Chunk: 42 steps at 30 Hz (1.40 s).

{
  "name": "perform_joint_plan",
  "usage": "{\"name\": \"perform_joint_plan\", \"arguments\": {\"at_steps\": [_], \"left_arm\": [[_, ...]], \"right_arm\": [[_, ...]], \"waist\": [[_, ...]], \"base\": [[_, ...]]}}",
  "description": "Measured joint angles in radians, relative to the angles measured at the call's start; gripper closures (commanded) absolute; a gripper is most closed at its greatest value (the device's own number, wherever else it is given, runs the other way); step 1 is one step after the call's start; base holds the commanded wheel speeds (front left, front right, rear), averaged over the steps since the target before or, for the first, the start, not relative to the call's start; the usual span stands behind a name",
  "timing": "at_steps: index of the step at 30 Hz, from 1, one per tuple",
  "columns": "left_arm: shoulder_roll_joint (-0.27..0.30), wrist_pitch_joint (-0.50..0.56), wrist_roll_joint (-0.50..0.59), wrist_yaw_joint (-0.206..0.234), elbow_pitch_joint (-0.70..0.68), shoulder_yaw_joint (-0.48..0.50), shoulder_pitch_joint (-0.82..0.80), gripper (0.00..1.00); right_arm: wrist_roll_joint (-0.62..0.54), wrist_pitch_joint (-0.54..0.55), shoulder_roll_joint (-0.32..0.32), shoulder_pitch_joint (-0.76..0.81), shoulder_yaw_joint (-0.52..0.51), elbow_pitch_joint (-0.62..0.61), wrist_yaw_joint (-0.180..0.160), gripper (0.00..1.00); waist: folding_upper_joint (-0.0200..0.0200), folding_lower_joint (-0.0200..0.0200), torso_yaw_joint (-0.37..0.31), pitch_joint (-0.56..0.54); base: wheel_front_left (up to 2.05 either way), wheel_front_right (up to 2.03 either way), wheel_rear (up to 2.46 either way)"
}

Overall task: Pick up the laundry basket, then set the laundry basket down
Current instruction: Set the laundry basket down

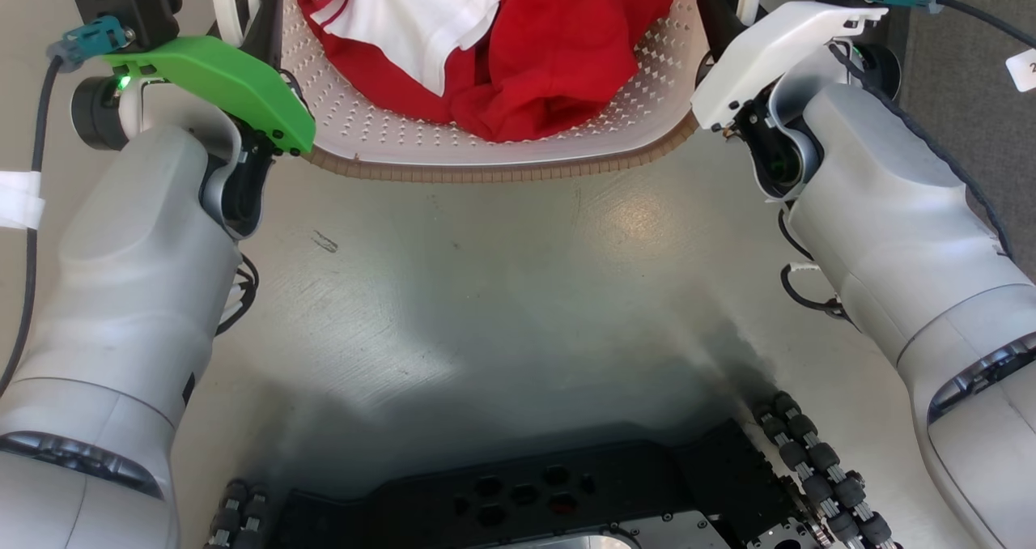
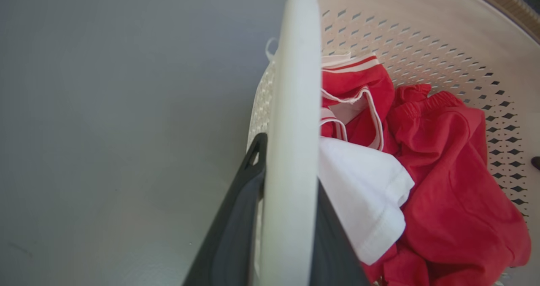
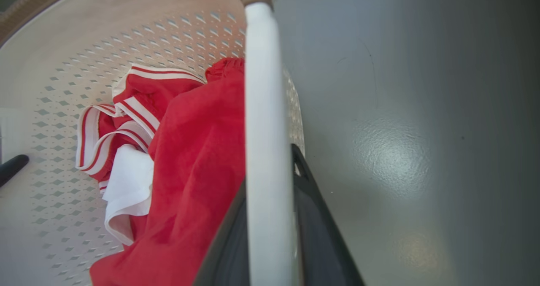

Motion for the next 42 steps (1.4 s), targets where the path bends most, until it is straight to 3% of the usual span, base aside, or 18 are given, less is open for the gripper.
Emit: {"name": "perform_joint_plan", "arguments": {"at_steps": [1, 2, 3, 4, 5, 6, 7, 8, 27, 42], "left_arm": [[0.000, -0.002, 0.000, 0.000, 0.000, 0.000, -0.001, 1.00], [0.002, -0.002, 0.000, -0.003, 0.003, -0.001, -0.003, 1.00], [0.007, -0.002, 0.000, -0.005, 0.010, -0.002, -0.008, 1.00], [0.012, -0.002, 0.001, -0.008, 0.016, -0.004, -0.012, 1.00], [0.010, -0.002, 0.001, -0.008, 0.019, -0.006, -0.013, 0.94], [0.007, 0.002, 0.001, -0.008, 0.027, -0.011, -0.013, 0.62], [0.001, 0.004, 0.001, -0.007, 0.033, -0.016, -0.012, 0.06], [-0.002, 0.004, 0.001, -0.007, 0.035, -0.020, -0.010, 0.00], [0.000, 0.008, -0.012, -0.007, 0.055, -0.033, 0.006, 0.00], [0.035, 0.009, 0.018, -0.007, -0.009, -0.040, 0.111, 0.00]], "right_arm": [[-0.003, 0.000, 0.000, 0.000, -0.005, -0.002, 0.000, 0.59], [-0.007, -0.003, 0.000, -0.001, -0.009, -0.008, 0.000, 0.17], [-0.007, -0.005, 0.001, -0.003, -0.012, -0.013, 0.001, 0.00], [-0.008, -0.005, 0.006, -0.005, -0.015, -0.015, 0.001, 0.00], [-0.010, -0.005, 0.007, -0.005, -0.018, -0.016, 0.000, 0.00], [-0.015, -0.005, 0.008, -0.005, -0.022, -0.017, 0.000, 0.00], [-0.017, -0.005, 0.007, -0.005, -0.027, -0.017, 0.000, 0.00], [-0.019, -0.005, 0.005, -0.004, -0.032, -0.016, 0.000, 0.00], [-0.070, -0.005, 0.007, 0.032, -0.101, -0.030, -0.009, 0.00], [-0.099, -0.005, 0.007, 0.163, -0.207, -0.074, -0.008, 0.00]], "waist": [[0.0000, 0.0000, -0.001, 0.001], [0.0000, 0.0000, -0.001, 0.001], [0.0000, 0.0000, -0.002, 0.002], [0.0000, 0.0000, -0.002, 0.002], [0.0000, 0.0000, -0.003, 0.002], [-0.0001, 0.0000, -0.003, 0.002], [0.0000, 0.0001, -0.004, 0.002], [0.0000, 0.0000, -0.004, 0.001], [-0.0001, 0.0001, -0.009, -0.048], [0.0000, 0.0000, -0.019, -0.209]], "base": [[0.00, 0.00, 0.00], [0.00, 0.00, 0.00], [0.00, 0.00, 0.00], [0.00, 0.00, 0.00], [0.00, 0.00, 0.00], [0.00, 0.00, 0.00], [0.00, 0.00, 0.00], [0.00, 0.00, 0.00], [0.00, 0.00, 0.00], [0.00, 0.00, 0.00]]}}
